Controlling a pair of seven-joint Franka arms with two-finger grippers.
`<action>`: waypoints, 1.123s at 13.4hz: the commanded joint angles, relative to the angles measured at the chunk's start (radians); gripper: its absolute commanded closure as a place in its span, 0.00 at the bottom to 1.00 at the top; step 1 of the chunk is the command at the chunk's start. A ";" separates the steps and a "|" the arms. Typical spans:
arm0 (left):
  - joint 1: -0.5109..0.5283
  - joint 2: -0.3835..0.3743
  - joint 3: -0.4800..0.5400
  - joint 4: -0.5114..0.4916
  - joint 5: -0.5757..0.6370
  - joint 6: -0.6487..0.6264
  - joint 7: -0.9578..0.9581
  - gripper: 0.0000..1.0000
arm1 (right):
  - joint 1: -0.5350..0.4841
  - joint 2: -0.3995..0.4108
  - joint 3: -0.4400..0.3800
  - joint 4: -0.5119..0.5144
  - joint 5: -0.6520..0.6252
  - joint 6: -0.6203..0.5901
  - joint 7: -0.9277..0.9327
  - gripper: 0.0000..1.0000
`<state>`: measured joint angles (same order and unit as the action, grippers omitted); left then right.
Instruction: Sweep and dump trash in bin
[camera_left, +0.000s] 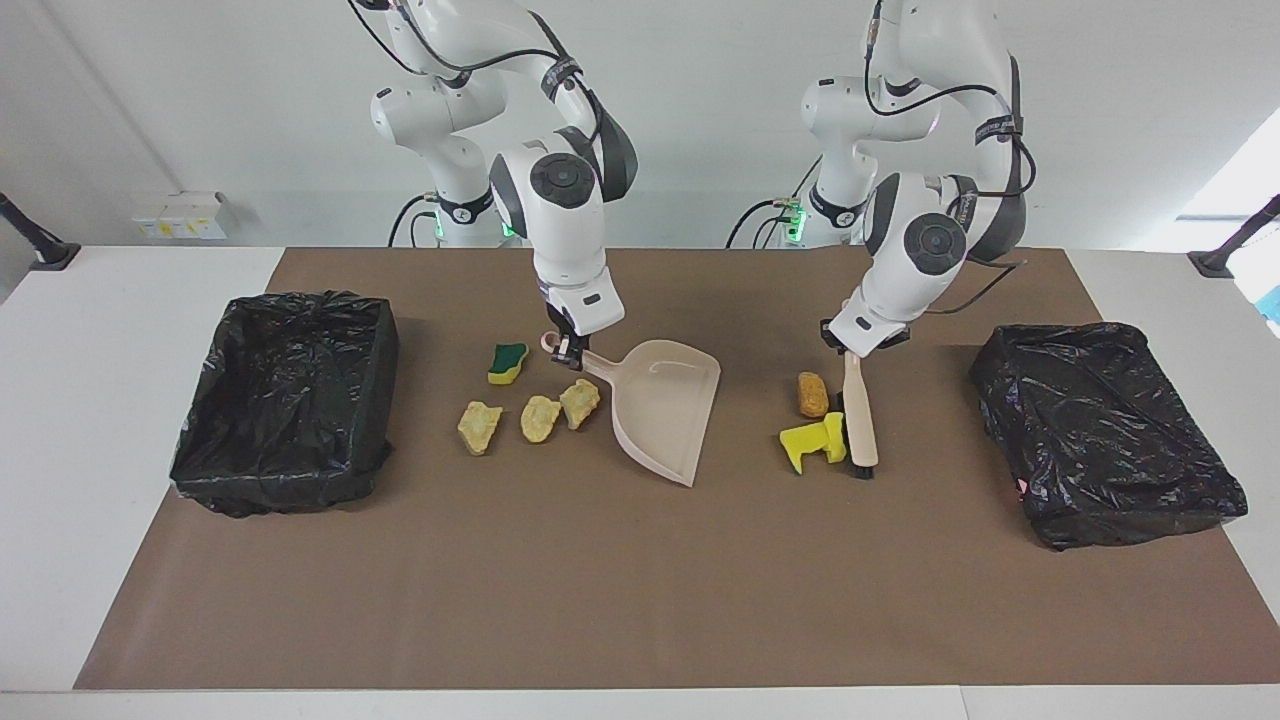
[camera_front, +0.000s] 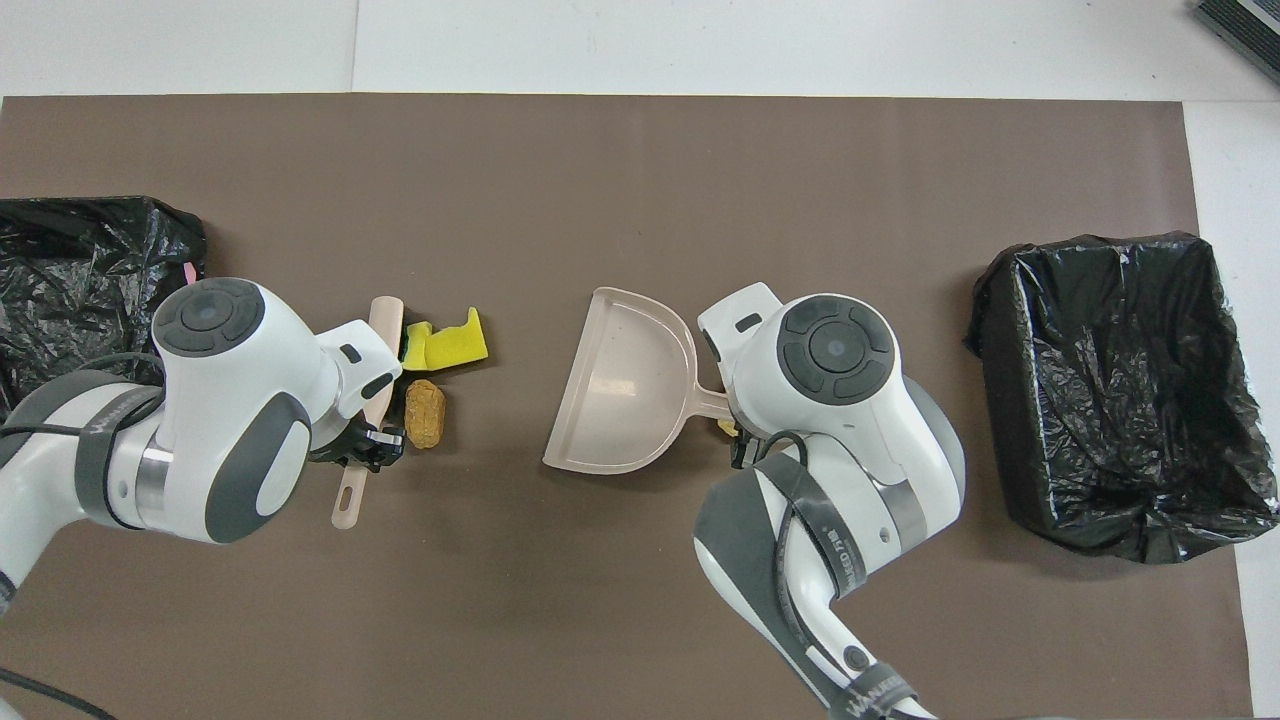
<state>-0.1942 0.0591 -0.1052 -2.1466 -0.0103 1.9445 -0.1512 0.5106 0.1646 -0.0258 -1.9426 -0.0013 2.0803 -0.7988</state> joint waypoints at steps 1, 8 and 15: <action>-0.062 -0.038 0.013 -0.041 -0.026 0.040 -0.001 1.00 | 0.003 0.015 0.003 -0.016 0.030 0.062 -0.020 1.00; -0.235 -0.039 0.013 -0.026 -0.118 0.068 -0.001 1.00 | 0.025 0.036 0.001 -0.015 0.037 0.092 -0.022 1.00; -0.142 -0.064 0.024 0.102 -0.238 -0.082 -0.207 1.00 | 0.025 0.038 0.003 -0.016 0.037 0.103 -0.022 1.00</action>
<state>-0.4096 0.0312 -0.0852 -2.0829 -0.2119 1.9522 -0.3090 0.5354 0.1967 -0.0261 -1.9506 0.0067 2.1548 -0.7987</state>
